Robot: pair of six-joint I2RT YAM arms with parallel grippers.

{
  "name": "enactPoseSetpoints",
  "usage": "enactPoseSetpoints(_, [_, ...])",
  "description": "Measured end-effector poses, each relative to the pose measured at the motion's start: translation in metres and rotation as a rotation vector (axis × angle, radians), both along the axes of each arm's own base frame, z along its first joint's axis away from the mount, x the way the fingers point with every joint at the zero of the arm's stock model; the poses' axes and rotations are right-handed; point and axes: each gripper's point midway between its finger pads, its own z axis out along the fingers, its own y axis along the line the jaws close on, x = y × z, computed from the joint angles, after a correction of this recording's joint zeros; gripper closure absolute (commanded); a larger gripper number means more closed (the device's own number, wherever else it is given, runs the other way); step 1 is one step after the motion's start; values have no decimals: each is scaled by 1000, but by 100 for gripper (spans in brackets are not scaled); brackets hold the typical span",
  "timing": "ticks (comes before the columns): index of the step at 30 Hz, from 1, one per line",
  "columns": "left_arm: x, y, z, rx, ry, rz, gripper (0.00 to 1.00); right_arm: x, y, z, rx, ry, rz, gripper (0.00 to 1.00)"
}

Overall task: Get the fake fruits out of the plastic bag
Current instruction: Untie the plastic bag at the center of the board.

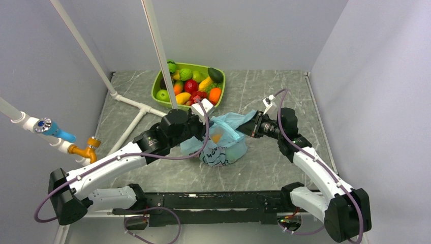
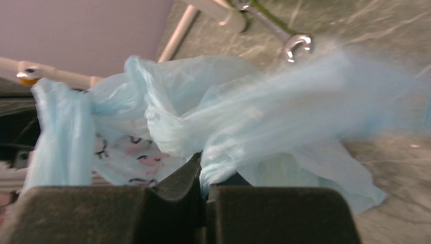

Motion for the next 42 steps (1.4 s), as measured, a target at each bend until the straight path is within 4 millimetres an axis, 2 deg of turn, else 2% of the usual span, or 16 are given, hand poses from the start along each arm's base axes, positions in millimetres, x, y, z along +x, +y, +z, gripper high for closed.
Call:
enactPoseSetpoints(1, [-1, 2, 1, -7, -5, 0, 92, 2, -4, -2, -16, 5, -26, 100])
enactPoseSetpoints(3, [-3, 6, 3, -18, -18, 6, 66, 3, -13, 0, -41, -5, -87, 100])
enactPoseSetpoints(5, [-5, 12, 7, -35, -38, 15, 43, 1, -25, 17, -44, -71, -158, 100])
enactPoseSetpoints(7, [-7, 16, 14, -52, -68, 16, 28, -5, -32, 43, -17, -164, -197, 100])
enactPoseSetpoints(10, [-9, 16, 28, -81, -107, 6, 16, -11, -35, 66, 11, -243, -209, 100])
enactPoseSetpoints(15, [-15, 9, 28, -27, -128, -57, 1, -5, -31, 54, -3, -195, -188, 100])
enactPoseSetpoints(18, [-16, 3, 35, 4, -113, -86, 1, -8, -31, 51, -6, -182, -180, 100])
enactPoseSetpoints(20, [-18, -7, 46, 16, -91, -126, 0, -10, -30, 53, -2, -189, -174, 100])
enactPoseSetpoints(24, [-28, -38, 79, 34, -63, -260, 1, -15, -31, 54, -3, -191, -166, 100])
enactPoseSetpoints(27, [-44, -68, 90, 104, -81, -352, 0, -18, -32, 53, -8, -187, -165, 100])
enactPoseSetpoints(29, [-60, -86, 82, 167, -98, -404, 0, -19, -32, 52, -10, -183, -164, 100])
enactPoseSetpoints(32, [-80, -104, 49, 318, -124, -452, 1, -21, -33, 51, -14, -180, -163, 100])
enactPoseSetpoints(36, [-84, -113, 6, 516, -164, -456, 1, -23, -34, 55, -9, -193, -164, 100])
enactPoseSetpoints(38, [-79, -118, -11, 596, -188, -441, 4, -25, -34, 57, -5, -203, -164, 100])
enactPoseSetpoints(40, [-71, -121, -23, 657, -211, -407, 23, -26, -34, 59, -2, -210, -164, 100])
enactPoseSetpoints(42, [-58, -119, -31, 720, -240, -345, 53, -26, -35, 60, -2, -212, -165, 100])
